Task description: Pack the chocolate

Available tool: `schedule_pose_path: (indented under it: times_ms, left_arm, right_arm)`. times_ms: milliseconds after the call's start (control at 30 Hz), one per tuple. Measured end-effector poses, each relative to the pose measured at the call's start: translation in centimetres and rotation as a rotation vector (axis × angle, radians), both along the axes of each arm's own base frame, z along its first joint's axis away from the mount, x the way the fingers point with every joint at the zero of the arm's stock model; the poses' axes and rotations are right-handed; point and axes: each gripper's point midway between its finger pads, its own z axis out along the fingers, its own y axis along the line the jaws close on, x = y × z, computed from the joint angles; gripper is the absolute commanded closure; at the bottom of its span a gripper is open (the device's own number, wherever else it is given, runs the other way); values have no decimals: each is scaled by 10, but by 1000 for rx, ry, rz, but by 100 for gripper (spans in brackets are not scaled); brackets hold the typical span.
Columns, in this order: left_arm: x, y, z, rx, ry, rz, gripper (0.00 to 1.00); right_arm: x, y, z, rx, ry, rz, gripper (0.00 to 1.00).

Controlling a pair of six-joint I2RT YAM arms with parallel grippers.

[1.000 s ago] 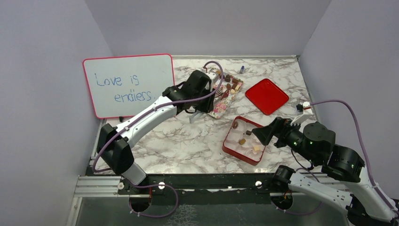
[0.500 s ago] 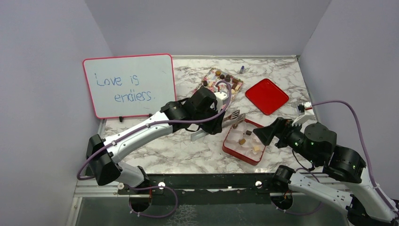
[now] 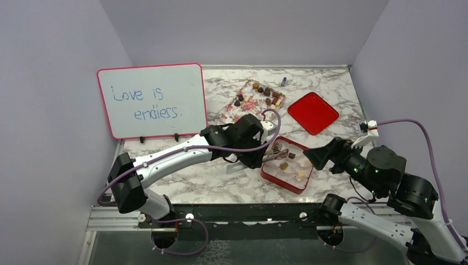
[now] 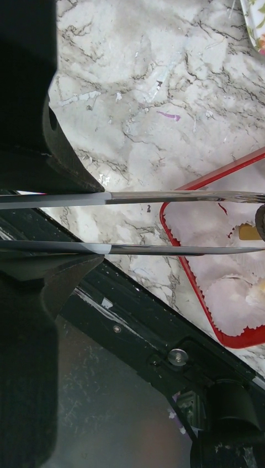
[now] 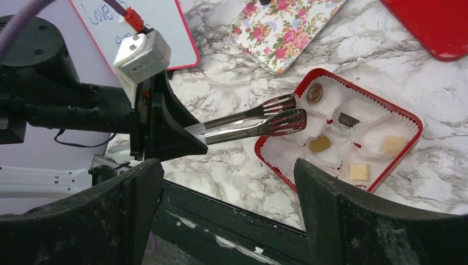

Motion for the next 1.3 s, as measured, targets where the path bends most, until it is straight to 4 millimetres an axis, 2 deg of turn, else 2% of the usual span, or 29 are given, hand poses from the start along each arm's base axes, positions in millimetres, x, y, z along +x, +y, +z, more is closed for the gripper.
schedule_pose_path:
  times_ms: [233,433,900,1300]
  left_arm:
    - [5,-2,-28,75,19,-4,68]
    - [9,-1,-42,119,14,-4,68]
    - [18,-1,-44,150,-21,-4,61]
    - [23,-1,-46,177,-40,-6,61]
  right_arm:
    - [0,-3,2,-1,-1,-12,6]
    - [-1,-6,-1,-15,6,-17,6]
    - [-2,-12,-2,-16,2,-31,6]
    - [-3,-14,0,-7,-4,-39,6]
